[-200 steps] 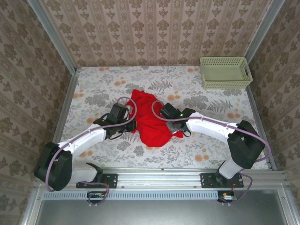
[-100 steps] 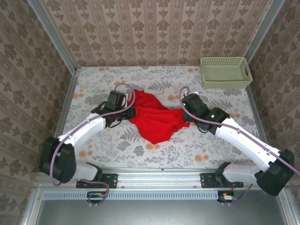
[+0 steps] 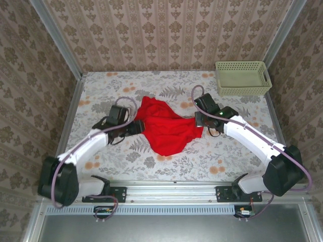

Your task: Fold the inside-out t-shirt

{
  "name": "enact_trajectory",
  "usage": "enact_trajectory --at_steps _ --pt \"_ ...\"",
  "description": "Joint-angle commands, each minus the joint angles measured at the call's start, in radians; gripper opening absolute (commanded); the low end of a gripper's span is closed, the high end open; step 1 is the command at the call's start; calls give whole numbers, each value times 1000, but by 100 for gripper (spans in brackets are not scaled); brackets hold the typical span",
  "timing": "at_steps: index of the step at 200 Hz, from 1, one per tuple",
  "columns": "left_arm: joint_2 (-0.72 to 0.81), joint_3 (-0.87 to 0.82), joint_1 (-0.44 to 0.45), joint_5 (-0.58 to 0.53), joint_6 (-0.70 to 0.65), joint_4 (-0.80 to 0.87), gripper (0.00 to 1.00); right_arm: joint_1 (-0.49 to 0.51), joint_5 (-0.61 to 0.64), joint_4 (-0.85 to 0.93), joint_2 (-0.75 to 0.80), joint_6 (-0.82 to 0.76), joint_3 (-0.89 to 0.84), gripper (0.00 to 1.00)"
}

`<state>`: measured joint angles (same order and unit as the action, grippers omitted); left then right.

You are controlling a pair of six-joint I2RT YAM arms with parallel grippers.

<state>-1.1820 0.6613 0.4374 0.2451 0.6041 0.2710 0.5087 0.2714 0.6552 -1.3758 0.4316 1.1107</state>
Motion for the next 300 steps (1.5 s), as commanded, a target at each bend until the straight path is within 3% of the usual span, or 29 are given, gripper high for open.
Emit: enact_trajectory --at_steps 1,55,83,102,139,176,188,230,248,275,300 --pt "29 -126 11 101 119 -231 75 -19 -35 -6 -9 24 21 0" --pt "-153 -186 -7 162 190 -581 76 -68 -48 11 -6 51 10 0" --pt "-256 -168 -17 223 225 -723 64 -90 -32 29 -5 65 -6 0" --pt "-289 -140 -15 235 216 -725 55 -116 -34 32 10 80 -28 0" --pt "-234 -89 -14 191 154 -583 33 -143 -38 38 29 64 -38 0" --pt "-77 62 -4 66 10 -236 13 -150 -17 70 63 23 14 0" --pt "-46 171 -21 51 -27 -137 6 -154 -8 91 80 -11 62 0" --pt "-76 768 -42 49 -203 164 1 -163 17 209 121 -133 440 0" --pt "-79 926 -42 43 -248 231 1 -162 -27 241 147 -155 596 0" --pt "-2 864 -42 50 -221 196 3 -161 -95 239 224 -156 593 0" --pt "81 659 -35 80 -176 140 3 -112 -168 198 293 -138 386 0"
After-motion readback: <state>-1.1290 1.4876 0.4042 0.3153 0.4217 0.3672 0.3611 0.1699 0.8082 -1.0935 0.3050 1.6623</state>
